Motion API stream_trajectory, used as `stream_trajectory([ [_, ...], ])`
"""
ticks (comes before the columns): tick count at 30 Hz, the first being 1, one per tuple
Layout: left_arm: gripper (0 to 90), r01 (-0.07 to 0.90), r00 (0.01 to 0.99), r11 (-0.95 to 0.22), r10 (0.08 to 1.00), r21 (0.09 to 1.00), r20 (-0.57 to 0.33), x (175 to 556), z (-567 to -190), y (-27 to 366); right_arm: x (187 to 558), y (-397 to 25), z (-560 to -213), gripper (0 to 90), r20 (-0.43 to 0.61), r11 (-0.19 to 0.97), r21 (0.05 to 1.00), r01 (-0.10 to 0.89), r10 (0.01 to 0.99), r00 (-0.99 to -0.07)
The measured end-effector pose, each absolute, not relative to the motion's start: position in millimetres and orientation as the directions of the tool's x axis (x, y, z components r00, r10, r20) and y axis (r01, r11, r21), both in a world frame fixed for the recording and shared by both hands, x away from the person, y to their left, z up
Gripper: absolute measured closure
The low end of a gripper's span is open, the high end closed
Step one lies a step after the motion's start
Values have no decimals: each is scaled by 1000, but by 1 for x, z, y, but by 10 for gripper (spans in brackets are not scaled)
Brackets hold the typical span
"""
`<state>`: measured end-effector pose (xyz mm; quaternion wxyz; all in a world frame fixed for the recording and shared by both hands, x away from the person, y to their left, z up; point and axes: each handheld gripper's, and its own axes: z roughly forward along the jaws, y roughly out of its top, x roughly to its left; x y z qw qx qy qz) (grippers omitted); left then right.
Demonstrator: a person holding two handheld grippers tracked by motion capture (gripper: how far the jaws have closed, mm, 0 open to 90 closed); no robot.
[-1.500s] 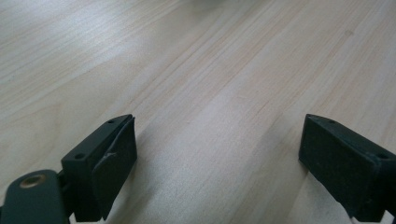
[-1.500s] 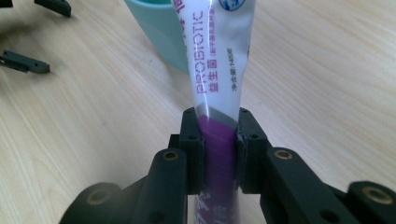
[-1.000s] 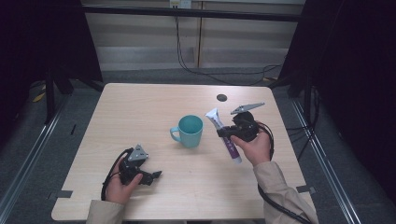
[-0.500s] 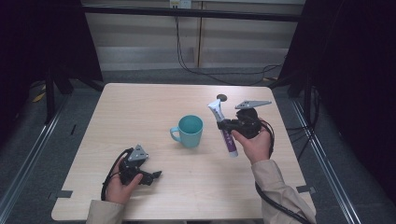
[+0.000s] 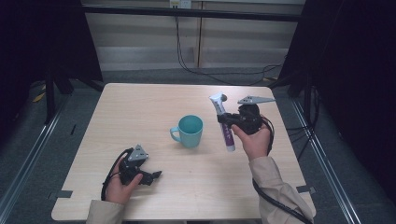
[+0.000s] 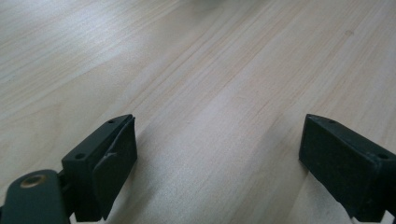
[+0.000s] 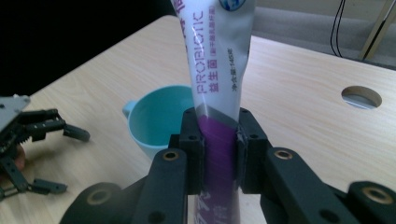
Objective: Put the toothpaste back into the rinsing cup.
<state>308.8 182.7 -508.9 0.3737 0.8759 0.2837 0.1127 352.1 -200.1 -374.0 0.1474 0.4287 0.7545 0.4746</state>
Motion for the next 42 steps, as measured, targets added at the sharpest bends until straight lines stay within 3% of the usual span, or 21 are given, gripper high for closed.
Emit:
stream_trajectory([
  [26,110,413,813,-560,581,719,-14,309,-509,183,363,-200,-358,759,214,78,902,425,775,-595],
  [42,109,412,814,-561,581,718,-13,309,-509,183,372,-184,-352,758,213,70,916,394,750,-626],
])
